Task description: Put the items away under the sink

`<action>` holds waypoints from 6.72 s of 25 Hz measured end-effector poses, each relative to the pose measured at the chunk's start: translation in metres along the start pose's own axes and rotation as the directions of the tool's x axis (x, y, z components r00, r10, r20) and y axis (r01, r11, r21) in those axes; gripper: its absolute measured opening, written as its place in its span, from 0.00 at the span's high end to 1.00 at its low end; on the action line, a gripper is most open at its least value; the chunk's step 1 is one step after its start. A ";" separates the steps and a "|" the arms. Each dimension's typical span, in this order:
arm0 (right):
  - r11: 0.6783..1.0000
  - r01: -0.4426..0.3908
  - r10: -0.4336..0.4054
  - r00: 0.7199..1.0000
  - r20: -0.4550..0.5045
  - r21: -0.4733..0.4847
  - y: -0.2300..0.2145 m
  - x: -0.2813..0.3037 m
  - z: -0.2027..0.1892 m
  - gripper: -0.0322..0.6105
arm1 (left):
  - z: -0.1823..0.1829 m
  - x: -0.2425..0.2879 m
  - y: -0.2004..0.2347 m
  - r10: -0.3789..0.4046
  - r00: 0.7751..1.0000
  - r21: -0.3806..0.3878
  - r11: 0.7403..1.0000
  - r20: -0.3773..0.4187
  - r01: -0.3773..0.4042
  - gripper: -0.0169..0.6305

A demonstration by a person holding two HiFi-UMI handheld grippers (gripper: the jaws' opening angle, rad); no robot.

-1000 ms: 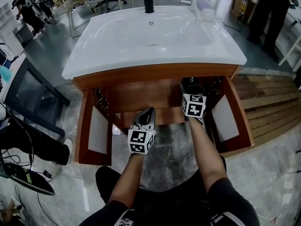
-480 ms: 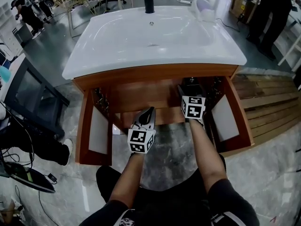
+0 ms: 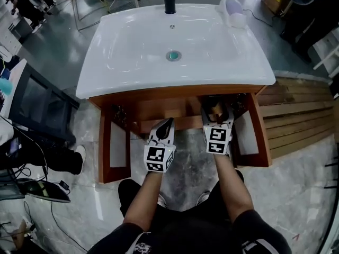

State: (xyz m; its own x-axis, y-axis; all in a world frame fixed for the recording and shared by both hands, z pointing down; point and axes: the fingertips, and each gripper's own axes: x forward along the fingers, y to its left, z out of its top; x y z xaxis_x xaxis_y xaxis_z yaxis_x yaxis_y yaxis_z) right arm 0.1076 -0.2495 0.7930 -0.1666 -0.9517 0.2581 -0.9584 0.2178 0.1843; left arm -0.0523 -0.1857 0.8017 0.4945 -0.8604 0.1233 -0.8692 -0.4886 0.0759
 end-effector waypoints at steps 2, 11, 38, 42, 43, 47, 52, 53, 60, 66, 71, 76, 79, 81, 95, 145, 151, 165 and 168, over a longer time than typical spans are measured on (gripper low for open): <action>1.000 -0.026 0.026 1.000 0.007 0.011 0.007 -0.022 0.020 0.47 | 0.026 -0.010 -0.006 -0.014 1.000 0.005 1.000 -0.004 0.014 0.96; 0.991 -0.111 0.108 0.994 0.035 0.076 0.023 -0.129 0.170 0.90 | 0.168 -0.066 -0.027 -0.011 0.994 0.008 1.000 -0.106 0.012 0.96; 0.958 -0.280 0.269 0.954 0.128 0.068 -0.032 -0.310 0.355 0.91 | 0.399 -0.138 -0.164 -0.025 0.999 0.066 0.997 -0.026 0.027 0.96; 0.955 -0.284 0.274 0.955 0.111 0.083 -0.039 -0.312 0.344 0.91 | 0.394 -0.134 -0.179 -0.044 0.998 0.091 0.995 -0.039 0.047 0.96; 0.956 -0.282 0.273 0.956 0.111 0.083 -0.042 -0.310 0.342 0.91 | 0.392 -0.131 -0.181 -0.047 0.998 0.089 0.995 -0.042 0.050 0.96; 0.953 -0.296 0.287 0.951 0.110 0.071 -0.043 -0.291 0.344 0.91 | 0.392 -0.114 -0.177 -0.060 0.997 0.094 0.994 -0.040 0.063 0.96; 0.958 -0.282 0.278 0.957 0.084 0.049 -0.041 -0.252 0.353 0.91 | 0.401 -0.084 -0.150 -0.074 0.997 0.081 0.994 -0.021 0.076 0.96; 0.960 -0.276 0.273 0.959 0.075 0.040 -0.042 -0.243 0.356 0.91 | 0.404 -0.076 -0.144 -0.081 0.997 0.080 0.993 -0.018 0.082 0.96; 0.977 -0.214 0.212 0.976 0.048 0.026 -0.047 -0.176 0.371 0.91 | 0.426 -0.024 -0.094 -0.128 0.992 0.116 0.985 0.000 0.127 0.96; 0.984 -0.177 0.177 0.984 0.034 -0.005 -0.044 -0.141 0.385 0.91 | 0.430 0.000 -0.064 -0.164 0.986 0.111 0.980 -0.004 0.163 0.96; 0.991 -0.133 0.134 0.991 0.013 -0.016 -0.056 -0.119 0.389 0.91 | 0.442 0.020 -0.045 -0.164 0.986 0.089 0.983 0.007 0.163 0.96; 0.993 -0.117 0.117 0.993 0.017 -0.013 -0.064 -0.099 0.398 0.91 | 0.446 0.038 -0.039 -0.180 0.984 0.093 0.980 0.006 0.178 0.96; 0.994 -0.107 0.108 0.994 0.019 -0.024 -0.072 -0.085 0.401 0.91 | 0.445 0.052 -0.034 -0.182 0.983 0.091 0.979 -0.001 0.182 0.97; 0.994 -0.105 0.105 0.994 0.016 -0.020 -0.078 -0.071 0.400 0.91 | 0.443 0.065 -0.030 -0.183 0.983 0.093 0.979 -0.008 0.183 0.96; 0.992 -0.127 0.128 0.991 -0.040 0.027 -0.141 0.032 0.382 0.91 | 0.433 0.174 -0.016 -0.156 0.985 0.081 0.984 -0.068 0.161 0.96; 0.971 -0.113 0.207 0.833 -0.512 0.209 -0.197 0.193 0.254 0.21 | 0.376 0.259 -0.001 -0.099 0.975 0.003 0.995 -0.197 0.101 0.96; 0.969 -0.132 0.221 0.840 -0.496 0.208 -0.183 0.158 0.269 0.21 | 0.384 0.234 -0.005 -0.115 0.976 0.012 0.993 -0.185 0.119 0.96; 0.970 -0.104 0.196 0.872 -0.448 0.222 -0.119 0.044 0.284 0.21 | 0.380 0.122 -0.008 -0.150 0.977 0.023 0.988 -0.150 0.156 0.96; 0.970 -0.101 0.192 0.877 -0.440 0.222 -0.103 0.023 0.280 0.21 | 0.379 0.099 -0.007 -0.157 0.979 0.038 0.986 -0.133 0.164 0.96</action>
State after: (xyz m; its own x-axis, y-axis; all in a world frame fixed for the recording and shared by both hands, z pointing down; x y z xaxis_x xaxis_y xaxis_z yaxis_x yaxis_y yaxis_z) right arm 0.1374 -0.3541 0.5148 -0.2281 -0.6975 0.6793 -0.9641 0.2593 -0.0575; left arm 0.0013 -0.3224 0.4382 0.6213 -0.7458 0.2404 -0.7760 -0.6281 0.0571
